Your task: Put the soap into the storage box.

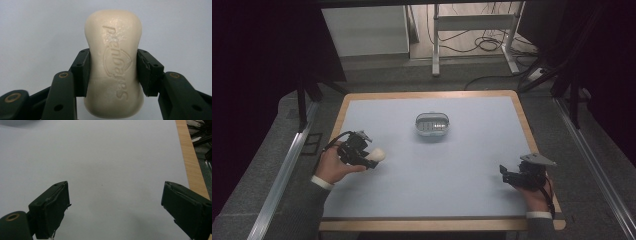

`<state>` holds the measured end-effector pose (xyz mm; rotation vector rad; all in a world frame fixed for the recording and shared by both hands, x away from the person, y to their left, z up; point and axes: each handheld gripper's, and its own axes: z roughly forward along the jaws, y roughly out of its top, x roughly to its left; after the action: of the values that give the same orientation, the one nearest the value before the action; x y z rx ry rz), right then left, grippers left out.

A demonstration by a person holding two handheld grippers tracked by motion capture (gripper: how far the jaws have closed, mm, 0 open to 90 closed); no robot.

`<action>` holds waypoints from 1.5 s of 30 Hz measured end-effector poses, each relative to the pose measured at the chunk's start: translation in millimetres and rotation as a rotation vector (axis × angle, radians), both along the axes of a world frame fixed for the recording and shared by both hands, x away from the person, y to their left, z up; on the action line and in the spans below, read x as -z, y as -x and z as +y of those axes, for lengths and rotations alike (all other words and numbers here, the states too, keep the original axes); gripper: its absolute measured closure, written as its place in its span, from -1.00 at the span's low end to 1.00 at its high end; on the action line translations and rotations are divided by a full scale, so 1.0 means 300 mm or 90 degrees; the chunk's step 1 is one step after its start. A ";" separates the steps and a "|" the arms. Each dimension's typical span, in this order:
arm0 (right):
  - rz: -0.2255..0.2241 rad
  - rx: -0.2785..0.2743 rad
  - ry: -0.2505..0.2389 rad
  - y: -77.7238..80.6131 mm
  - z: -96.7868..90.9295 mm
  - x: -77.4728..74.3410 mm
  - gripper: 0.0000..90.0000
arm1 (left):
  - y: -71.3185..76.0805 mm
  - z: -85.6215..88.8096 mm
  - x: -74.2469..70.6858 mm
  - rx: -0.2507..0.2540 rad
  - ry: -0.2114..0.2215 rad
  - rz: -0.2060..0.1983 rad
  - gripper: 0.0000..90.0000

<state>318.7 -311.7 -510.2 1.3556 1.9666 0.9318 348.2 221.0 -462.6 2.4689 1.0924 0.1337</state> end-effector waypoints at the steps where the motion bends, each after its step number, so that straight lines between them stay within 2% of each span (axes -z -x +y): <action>1: 0.001 -0.001 0.000 0.000 0.000 0.001 -0.83 | -0.004 -0.001 -0.003 0.002 -0.001 0.000 0.10; 27: 0.010 0.000 0.004 -0.005 -0.001 0.012 -0.83 | -0.053 -0.028 -0.038 0.007 0.002 -0.009 0.10; 39: 0.010 0.000 0.004 -0.005 0.000 0.012 -0.83 | -0.073 -0.061 -0.074 0.017 0.006 -0.031 0.10; 45: 0.011 -0.001 0.005 -0.006 -0.001 0.013 -0.83 | -0.089 -0.074 -0.078 0.019 0.006 -0.032 0.10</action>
<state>320.5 -312.0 -514.2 1.3626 1.9821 0.9146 374.9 198.7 -439.2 2.4591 1.0332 0.1800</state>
